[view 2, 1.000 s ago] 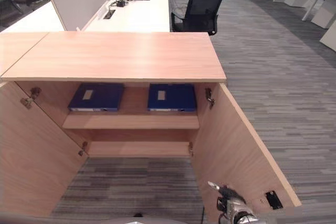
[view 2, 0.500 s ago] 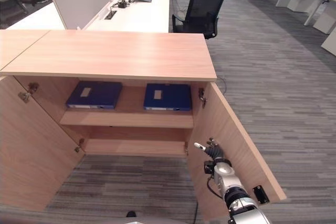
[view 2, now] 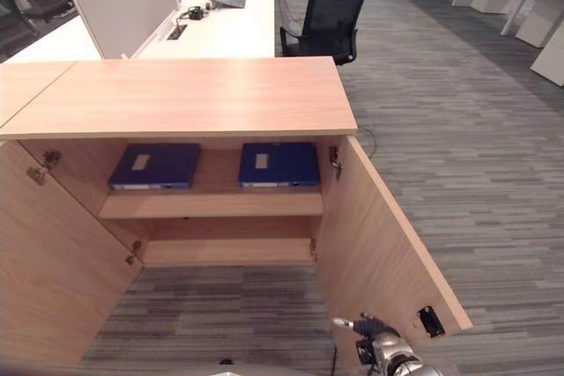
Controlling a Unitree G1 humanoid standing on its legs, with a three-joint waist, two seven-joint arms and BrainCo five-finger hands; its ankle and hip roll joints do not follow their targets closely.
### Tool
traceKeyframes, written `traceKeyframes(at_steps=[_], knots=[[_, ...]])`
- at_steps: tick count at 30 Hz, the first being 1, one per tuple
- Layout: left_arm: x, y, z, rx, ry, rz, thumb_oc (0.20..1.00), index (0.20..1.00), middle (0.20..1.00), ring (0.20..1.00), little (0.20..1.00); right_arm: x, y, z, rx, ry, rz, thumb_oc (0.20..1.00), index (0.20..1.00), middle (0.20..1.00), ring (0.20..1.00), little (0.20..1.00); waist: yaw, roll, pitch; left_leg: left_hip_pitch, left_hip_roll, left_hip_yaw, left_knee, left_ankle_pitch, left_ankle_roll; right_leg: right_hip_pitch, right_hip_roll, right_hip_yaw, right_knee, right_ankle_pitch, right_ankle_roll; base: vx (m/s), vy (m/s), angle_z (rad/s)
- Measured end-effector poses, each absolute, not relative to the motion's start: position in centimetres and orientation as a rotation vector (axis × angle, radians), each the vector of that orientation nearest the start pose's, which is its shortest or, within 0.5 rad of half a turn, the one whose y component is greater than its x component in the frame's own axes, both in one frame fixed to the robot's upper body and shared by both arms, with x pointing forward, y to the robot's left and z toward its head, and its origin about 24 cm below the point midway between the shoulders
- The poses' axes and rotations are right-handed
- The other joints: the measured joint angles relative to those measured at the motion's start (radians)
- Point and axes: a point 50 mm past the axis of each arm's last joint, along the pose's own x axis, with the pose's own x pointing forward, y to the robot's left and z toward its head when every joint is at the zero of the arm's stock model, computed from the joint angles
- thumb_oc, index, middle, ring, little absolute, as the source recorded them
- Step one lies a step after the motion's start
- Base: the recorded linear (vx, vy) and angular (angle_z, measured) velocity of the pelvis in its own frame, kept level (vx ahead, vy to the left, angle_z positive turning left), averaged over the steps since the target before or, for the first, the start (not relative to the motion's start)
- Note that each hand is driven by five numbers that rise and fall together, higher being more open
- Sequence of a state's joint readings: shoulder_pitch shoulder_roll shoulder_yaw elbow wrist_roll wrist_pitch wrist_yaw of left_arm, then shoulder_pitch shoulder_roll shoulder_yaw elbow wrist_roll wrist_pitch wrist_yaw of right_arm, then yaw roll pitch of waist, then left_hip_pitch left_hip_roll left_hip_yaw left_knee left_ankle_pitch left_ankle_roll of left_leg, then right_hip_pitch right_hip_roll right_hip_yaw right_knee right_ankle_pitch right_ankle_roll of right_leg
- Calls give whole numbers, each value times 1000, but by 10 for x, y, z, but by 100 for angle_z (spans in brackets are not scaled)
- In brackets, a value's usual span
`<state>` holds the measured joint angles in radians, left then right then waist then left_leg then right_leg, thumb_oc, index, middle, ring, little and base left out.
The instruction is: Put the empty folder in the office cabinet
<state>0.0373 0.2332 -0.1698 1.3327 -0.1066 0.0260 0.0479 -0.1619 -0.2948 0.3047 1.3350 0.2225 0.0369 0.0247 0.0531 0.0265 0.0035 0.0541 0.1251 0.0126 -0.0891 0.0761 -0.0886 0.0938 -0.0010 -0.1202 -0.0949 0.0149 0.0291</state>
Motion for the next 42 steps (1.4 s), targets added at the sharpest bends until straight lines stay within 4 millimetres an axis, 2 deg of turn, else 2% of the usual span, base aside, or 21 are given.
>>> traceKeyframes(at_steps=[5,7,10,12,13,14,18,22,23,26,28,32,35,36,39,40,42], knots=[[50,235,-170,281,1395,72,1000,1000,1000,1000,1000,93,-259,-157,-323,1371,-45,1000,1000,1000,1000,1000,-21,13,-21,12,-1,32,0,-13,4,-2,-5,25,0,1,1,20,31,-19],[50,235,-170,309,1403,46,1000,1000,1000,1000,1000,74,-266,-158,-304,1436,-88,1000,1000,1000,1000,1000,-50,14,-26,19,-3,41,0,-19,5,-2,-6,36,0,1,2,20,17,-15],[50,235,-170,353,1409,0,1000,1000,1000,1000,1000,59,-286,-154,-318,1479,-153,1000,1000,1000,1000,1000,-66,18,-32,24,-1,68,-1,-29,5,-11,-5,64,0,2,3,6,-11,-28],[60,236,-169,371,1395,-15,1000,1000,1000,1000,1000,44,-305,-148,-385,1538,-172,1000,1000,1000,1000,1000,-73,25,-36,23,0,91,-1,-35,6,-22,-6,82,0,3,3,-22,-33,-28],[68,236,-167,376,1374,-14,1000,1000,1000,1000,1000,36,-311,-145,-405,1571,-184,1000,1000,1000,1000,1000,-91,24,-35,24,-1,95,0,-35,5,-26,-4,86,1,7,7,-33,-50,-19],[75,237,-166,376,1361,-14,1000,1000,1000,1000,1000,35,-316,-144,-433,1582,-175,1000,1000,1000,1000,1000,-103,23,-34,23,0,99,0,-37,3,-30,-2,98,3,6,5,-13,-39,-37],[95,237,-162,391,1313,-17,1000,1000,1000,1000,1000,42,-325,-138,-490,1580,-170,1000,1000,1000,1000,1000,-102,16,-28,24,15,188,0,-46,-1,-101,14,169,58,-1,-1,0,-18,-61],[109,234,-159,411,1277,-43,1000,1000,1000,1000,1000,40,-327,-137,-483,1585,-183,1000,1000,1000,1000,1000,-126,-5,-5,36,21,230,0,-47,-1,-134,24,197,109,-21,-5,18,9,-32],[113,233,-158,413,1265,-46,1000,1000,1000,1000,1000,38,-328,-137,-466,1592,-202,1000,1000,1000,1000,1000,-139,-25,9,42,21,237,0,-49,-2,-137,32,207,118,-25,-3,27,25,-35],[108,233,-160,413,1282,-47,1000,1000,1000,1000,1000,48,-330,-135,-446,1557,-238,1000,1000,1000,1000,1000,-130,-28,18,58,22,288,0,-57,2,-170,30,229,165,-46,-12,17,24,-47],[108,233,-160,414,1281,-48,1000,1000,1000,1000,1000,49,-333,-133,-446,1552,-257,1000,1000,1000,1000,1000,-134,-34,20,60,20,306,0,-59,3,-190,31,240,193,-52,-3,10,58,-29],[107,233,-160,453,1287,-77,1000,1000,1000,1000,1000,72,-361,-115,-489,1457,-372,1000,1000,1000,1000,1000,-166,-31,13,76,14,312,3,-69,19,-197,34,276,209,-55,3,-4,61,-28],[110,232,-159,479,1277,-98,1000,1000,1000,1000,1000,78,-373,-105,-500,1425,-429,1000,1000,1000,1000,1000,-180,-28,6,77,12,313,4,-74,21,-199,35,280,215,-56,6,-6,52,-9],[105,234,-160,482,1301,-93,1000,1000,1000,1000,1000,87,-384,-96,-456,1360,-527,1000,1000,1000,1000,1000,-181,-26,-8,78,11,329,6,-77,20,-205,42,295,215,-53,10,-4,68,-20],[101,235,-161,482,1314,-90,1000,1000,1000,1000,1000,107,-388,-88,-457,1266,-556,1000,1000,1000,1000,1000,-188,-26,-17,78,8,339,6,-80,23,-214,43,305,221,-50,15,-13,55,-15],[99,235,-162,484,1317,-85,1000,1000,1000,1000,1000,130,-389,-78,-472,1151,-562,1000,1000,1000,1000,1000,-203,-27,-17,78,6,340,6,-80,23,-214,41,307,221,-47,19,-25,43,-6],[100,235,-161,486,1312,-80,1000,1000,1000,1000,1000,147,-387,-71,-485,1068,-558,1000,1000,1000,1000,1000,-207,-29,-18,78,3,340,6,-80,23,-214,38,308,221,-46,21,-9,15,-1]])
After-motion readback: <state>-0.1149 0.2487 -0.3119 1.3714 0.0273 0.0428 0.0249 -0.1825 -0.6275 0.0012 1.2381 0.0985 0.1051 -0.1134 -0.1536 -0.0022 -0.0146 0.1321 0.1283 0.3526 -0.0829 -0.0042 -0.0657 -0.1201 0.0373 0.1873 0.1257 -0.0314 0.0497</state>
